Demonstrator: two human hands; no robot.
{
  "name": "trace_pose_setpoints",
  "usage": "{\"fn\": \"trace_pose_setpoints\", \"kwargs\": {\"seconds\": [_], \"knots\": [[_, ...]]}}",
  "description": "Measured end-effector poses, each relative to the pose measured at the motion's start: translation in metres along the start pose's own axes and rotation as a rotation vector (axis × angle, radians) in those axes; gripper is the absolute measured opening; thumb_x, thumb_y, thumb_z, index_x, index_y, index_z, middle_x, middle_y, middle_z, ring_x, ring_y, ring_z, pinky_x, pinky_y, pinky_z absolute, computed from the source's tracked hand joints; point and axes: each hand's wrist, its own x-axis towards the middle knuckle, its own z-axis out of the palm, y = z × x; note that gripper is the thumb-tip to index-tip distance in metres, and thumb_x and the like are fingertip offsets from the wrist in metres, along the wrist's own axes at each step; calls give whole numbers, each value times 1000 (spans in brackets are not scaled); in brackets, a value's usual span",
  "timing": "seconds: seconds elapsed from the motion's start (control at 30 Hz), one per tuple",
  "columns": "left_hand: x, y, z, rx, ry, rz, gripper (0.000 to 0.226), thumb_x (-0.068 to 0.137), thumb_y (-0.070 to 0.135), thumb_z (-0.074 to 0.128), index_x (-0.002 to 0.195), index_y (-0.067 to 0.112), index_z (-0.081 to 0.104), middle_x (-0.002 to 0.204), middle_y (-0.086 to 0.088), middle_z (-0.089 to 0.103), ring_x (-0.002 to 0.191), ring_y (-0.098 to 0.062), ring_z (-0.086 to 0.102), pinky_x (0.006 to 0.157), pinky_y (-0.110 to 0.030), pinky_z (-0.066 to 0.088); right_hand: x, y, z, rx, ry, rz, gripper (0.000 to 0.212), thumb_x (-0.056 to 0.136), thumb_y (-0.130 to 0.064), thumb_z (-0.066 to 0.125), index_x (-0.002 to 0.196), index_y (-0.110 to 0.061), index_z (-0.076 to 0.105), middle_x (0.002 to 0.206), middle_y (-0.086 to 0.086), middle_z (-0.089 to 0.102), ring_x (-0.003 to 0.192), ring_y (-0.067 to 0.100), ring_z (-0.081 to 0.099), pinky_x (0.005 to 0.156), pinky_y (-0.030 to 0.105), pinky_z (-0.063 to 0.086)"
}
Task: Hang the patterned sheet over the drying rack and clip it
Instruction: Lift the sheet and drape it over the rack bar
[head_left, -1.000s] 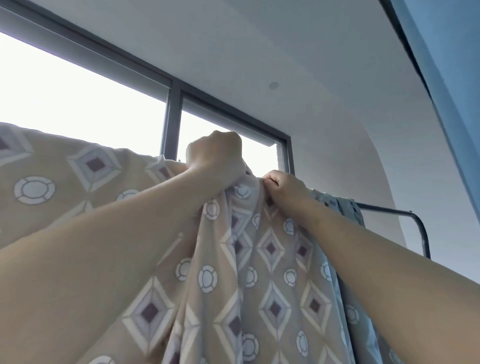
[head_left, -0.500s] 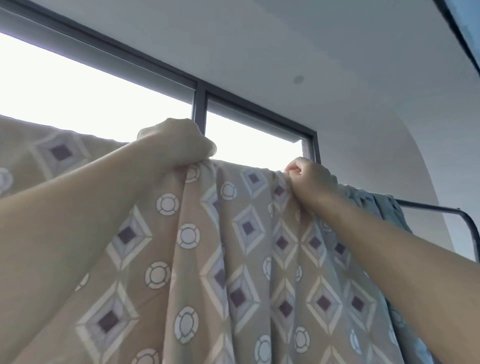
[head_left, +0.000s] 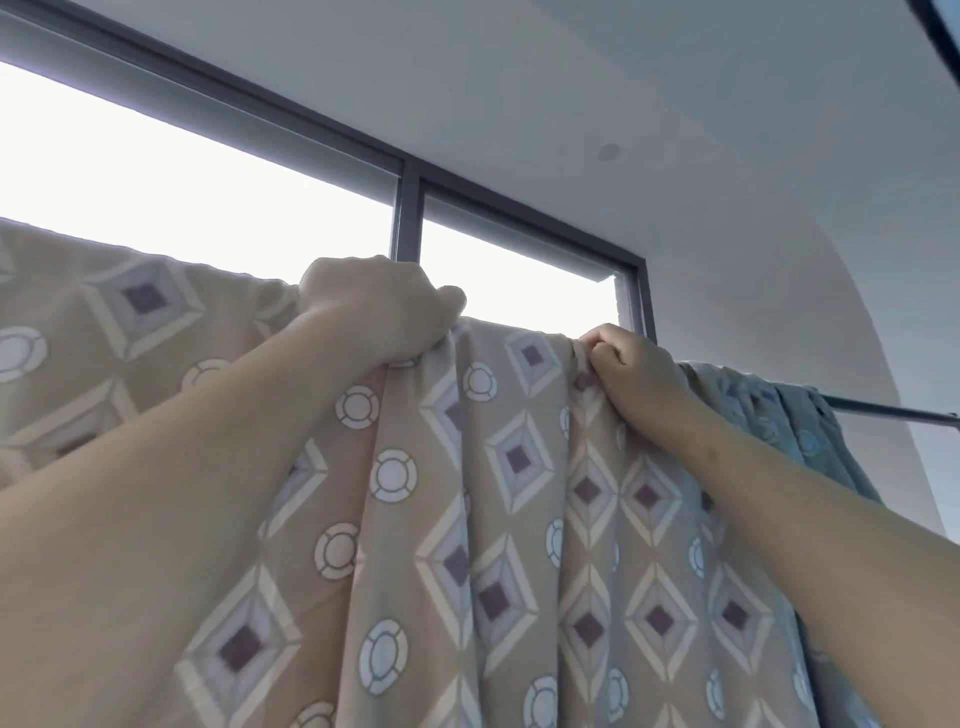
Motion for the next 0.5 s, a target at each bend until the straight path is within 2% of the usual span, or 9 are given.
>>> {"fn": "trace_pose_setpoints", "kwargs": {"seconds": [0.07, 0.2, 0.27, 0.33, 0.4, 0.5], "knots": [[-1, 4, 1, -26, 2, 11, 52, 93, 40, 19, 67, 10, 51, 68, -6, 53, 59, -19, 45, 52, -27, 25, 2, 10, -1, -29, 7, 20, 24, 95, -13, 32, 88, -13, 55, 87, 3, 60, 86, 21, 51, 74, 29, 33], [-2, 12, 1, -65, 17, 37, 53, 93, 39, 16, 63, 9, 47, 65, -6, 49, 57, -19, 42, 53, -26, 26, 8, 19, 0, -70, 58, 133, 33, 94, -22, 27, 63, -20, 37, 66, -5, 44, 76, 22, 42, 70, 30, 25], [-3, 10, 3, -60, 38, 30, 52, 93, 37, 17, 63, 9, 47, 64, -6, 48, 56, -19, 41, 53, -26, 25, 11, 11, 1, -80, 24, 153, 33, 91, -27, 26, 65, -15, 43, 70, 0, 47, 80, 25, 43, 71, 31, 25], [-3, 5, 5, -54, 60, 10, 51, 93, 37, 18, 64, 8, 48, 63, -6, 48, 56, -18, 41, 52, -26, 24, 13, -1, 7, -45, -62, 111, 37, 96, -24, 28, 74, -5, 50, 80, 7, 51, 85, 26, 45, 74, 34, 28], [-4, 1, 7, -56, 86, -7, 50, 93, 37, 19, 64, 9, 48, 63, -6, 48, 55, -18, 40, 52, -26, 25, 12, -9, 14, 59, -96, 57, 36, 99, -22, 32, 72, -5, 49, 79, 8, 52, 81, 23, 46, 76, 35, 31], [-8, 5, 19, -51, 181, -16, 44, 92, 31, 23, 67, 10, 51, 62, -4, 47, 56, -17, 41, 65, -31, 27, 10, -12, 17, 238, -89, 60, 35, 98, -17, 36, 81, 4, 58, 74, 8, 56, 75, 19, 50, 76, 34, 37]]}}
